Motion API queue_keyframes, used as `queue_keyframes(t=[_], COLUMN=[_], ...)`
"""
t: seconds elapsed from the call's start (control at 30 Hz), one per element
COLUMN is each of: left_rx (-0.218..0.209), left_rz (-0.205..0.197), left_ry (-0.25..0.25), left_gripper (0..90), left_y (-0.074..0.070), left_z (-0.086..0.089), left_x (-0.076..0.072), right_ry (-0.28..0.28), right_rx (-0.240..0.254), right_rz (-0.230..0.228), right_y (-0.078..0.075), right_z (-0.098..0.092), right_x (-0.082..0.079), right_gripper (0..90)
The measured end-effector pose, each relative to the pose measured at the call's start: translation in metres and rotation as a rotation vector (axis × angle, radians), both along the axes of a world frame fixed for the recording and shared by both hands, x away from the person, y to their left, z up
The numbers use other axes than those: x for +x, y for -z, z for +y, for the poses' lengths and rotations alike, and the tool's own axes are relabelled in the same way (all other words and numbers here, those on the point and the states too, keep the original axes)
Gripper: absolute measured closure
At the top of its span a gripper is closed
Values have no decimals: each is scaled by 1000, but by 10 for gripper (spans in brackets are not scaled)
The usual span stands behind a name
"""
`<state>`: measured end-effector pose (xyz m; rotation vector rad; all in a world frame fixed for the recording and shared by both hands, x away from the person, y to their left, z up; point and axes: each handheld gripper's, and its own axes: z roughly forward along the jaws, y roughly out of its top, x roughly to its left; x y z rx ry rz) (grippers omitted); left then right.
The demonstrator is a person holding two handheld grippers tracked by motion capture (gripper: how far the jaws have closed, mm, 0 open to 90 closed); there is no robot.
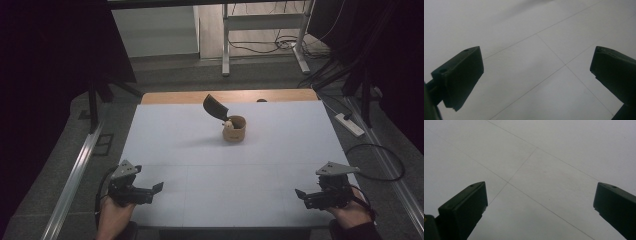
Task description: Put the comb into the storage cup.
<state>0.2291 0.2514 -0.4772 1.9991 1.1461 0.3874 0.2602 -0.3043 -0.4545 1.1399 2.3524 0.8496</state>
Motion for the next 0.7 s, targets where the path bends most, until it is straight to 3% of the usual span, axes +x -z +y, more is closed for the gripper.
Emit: queue_keyframes(t=[0.7], left_rx=[21], left_rz=[16], left_ry=[-28], left_gripper=[0], left_y=[4], left_z=[5], left_x=[-12], right_ry=[27], right_rx=[2], right_rz=[1], right_y=[0], right_z=[-1], right_x=[1], right_gripper=[0])
